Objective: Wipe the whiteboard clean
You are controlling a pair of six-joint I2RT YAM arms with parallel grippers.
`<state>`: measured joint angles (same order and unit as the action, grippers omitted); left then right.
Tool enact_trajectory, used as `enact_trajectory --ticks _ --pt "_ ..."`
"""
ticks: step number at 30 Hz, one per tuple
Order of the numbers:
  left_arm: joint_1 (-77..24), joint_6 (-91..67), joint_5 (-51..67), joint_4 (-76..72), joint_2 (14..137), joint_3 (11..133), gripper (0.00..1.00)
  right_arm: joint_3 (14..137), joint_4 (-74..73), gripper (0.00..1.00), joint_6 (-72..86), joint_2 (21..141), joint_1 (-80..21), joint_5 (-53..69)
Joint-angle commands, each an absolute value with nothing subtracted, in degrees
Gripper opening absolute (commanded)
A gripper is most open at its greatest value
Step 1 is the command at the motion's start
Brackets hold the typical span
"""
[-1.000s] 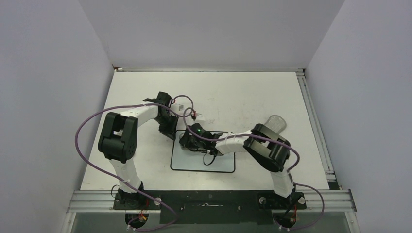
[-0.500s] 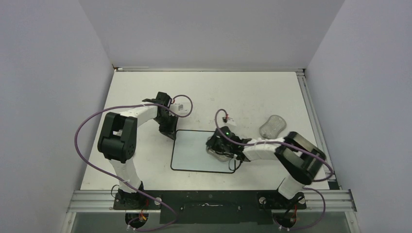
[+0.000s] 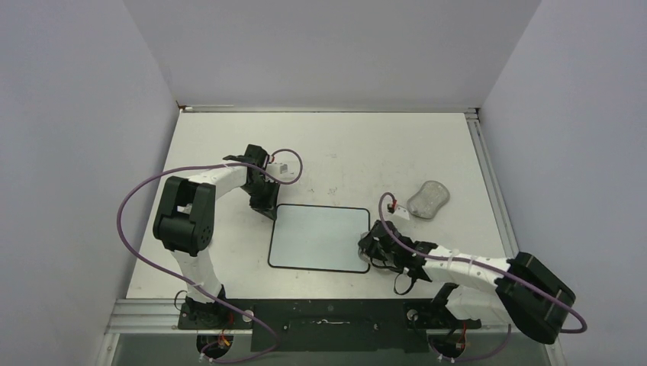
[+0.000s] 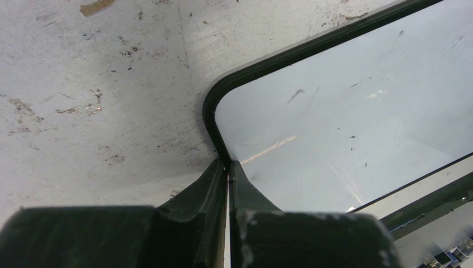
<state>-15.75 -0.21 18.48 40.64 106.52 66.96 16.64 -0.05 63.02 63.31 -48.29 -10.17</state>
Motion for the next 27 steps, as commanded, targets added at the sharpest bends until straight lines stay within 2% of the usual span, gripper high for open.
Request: enact_trajectory --ticks 1,9,12,15,23,27 --pt "-16.00 1.93 15.32 38.74 108.52 65.00 0.00 20.87 5.91 0.05 60.66 76.16 -48.03 -8.90" --pt "-16.08 1.78 15.37 38.79 109.07 65.37 0.00 35.05 18.30 0.05 59.63 96.27 -51.95 -3.45" --pt "-16.02 2.07 14.94 39.40 108.90 65.82 0.00 41.46 16.46 0.05 59.17 101.92 -53.27 -2.14" --pt "-15.83 2.22 14.59 39.54 108.18 65.66 0.00 38.17 15.53 0.05 58.02 99.51 -49.08 -2.15" --pt "-15.68 2.18 15.37 39.20 107.91 65.30 0.00 21.62 8.88 0.05 50.38 80.14 -33.98 -0.67" --pt "-15.73 2.13 15.39 39.23 108.32 65.69 0.00 21.01 12.17 0.05 51.28 81.23 -33.75 -0.45"
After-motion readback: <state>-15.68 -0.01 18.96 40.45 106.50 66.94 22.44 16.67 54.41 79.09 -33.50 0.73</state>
